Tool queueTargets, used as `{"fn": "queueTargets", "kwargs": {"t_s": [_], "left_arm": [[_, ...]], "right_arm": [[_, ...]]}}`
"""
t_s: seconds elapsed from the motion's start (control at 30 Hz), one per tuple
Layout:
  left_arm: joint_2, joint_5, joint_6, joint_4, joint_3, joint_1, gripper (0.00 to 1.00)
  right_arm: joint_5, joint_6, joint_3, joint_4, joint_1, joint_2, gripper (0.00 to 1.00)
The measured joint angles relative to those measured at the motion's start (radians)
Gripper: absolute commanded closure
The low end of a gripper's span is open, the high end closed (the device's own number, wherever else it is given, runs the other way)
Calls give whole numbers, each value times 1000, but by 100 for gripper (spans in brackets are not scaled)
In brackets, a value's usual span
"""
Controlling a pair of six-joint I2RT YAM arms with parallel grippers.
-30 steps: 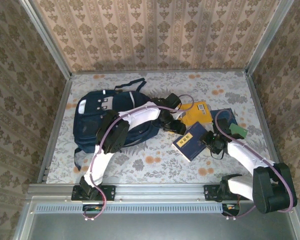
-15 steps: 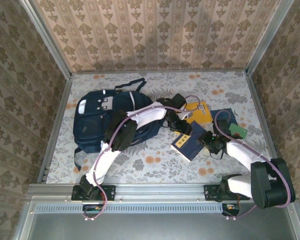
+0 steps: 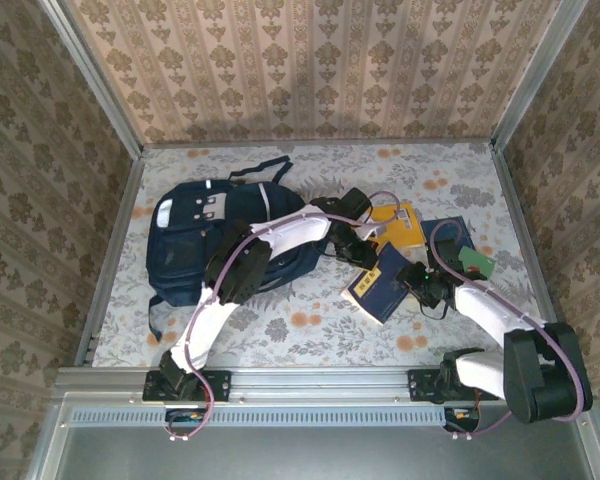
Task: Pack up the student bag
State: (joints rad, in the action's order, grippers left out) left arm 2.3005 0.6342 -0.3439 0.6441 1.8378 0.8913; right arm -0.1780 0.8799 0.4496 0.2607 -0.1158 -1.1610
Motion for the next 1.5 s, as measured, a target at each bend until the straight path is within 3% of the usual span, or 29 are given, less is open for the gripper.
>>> {"fn": "queueTargets", "kwargs": {"t_s": [0.07, 0.2, 0.3, 0.47, 0.67, 0.93, 1.0, 1.07, 1.27, 1.37, 1.4, 1.47, 1.5], "left_arm": [[-66, 13, -21, -42, -81, -4, 100], [-255, 29, -81, -134, -260, -33, 100], [-397, 37, -137, -214, -362, -75, 100], [-579, 71, -239, -361, -497, -144, 100], [-679, 100, -339, -457, -566, -177, 100], [-697, 178, -482, -622, -613, -180, 100], [-697, 197, -507, -644, -619, -180, 100], [-697, 211, -520, -654, -620, -180, 100], [-706, 219, -525, -657, -636, -180, 100], [-713, 217, -527, -657, -644, -184, 100], [-713, 214, -528, -653, -648, -187, 90], [-714, 211, -525, -639, -654, -195, 59], [-715, 210, -523, -626, -657, -200, 52]], "right_arm": [[-14, -19, 0, 11, 0, 59, 42], [-61, -69, 0, 14, -1, 218, 14], [-136, -77, -10, -47, -1, 314, 7], [-301, -37, -53, -232, -1, 350, 5], [-465, 66, -68, -462, -9, 297, 5], [-525, 134, -61, -599, -40, 254, 4], [-535, 166, -60, -642, -40, 225, 8], [-544, 197, -55, -690, -44, 194, 18], [-554, 248, -29, -753, -56, 171, 71], [-553, 251, -27, -764, -58, 171, 92], [-554, 251, -27, -766, -59, 171, 96], [-553, 250, -26, -765, -62, 174, 100], [-552, 246, -25, -756, -63, 181, 100]]}}
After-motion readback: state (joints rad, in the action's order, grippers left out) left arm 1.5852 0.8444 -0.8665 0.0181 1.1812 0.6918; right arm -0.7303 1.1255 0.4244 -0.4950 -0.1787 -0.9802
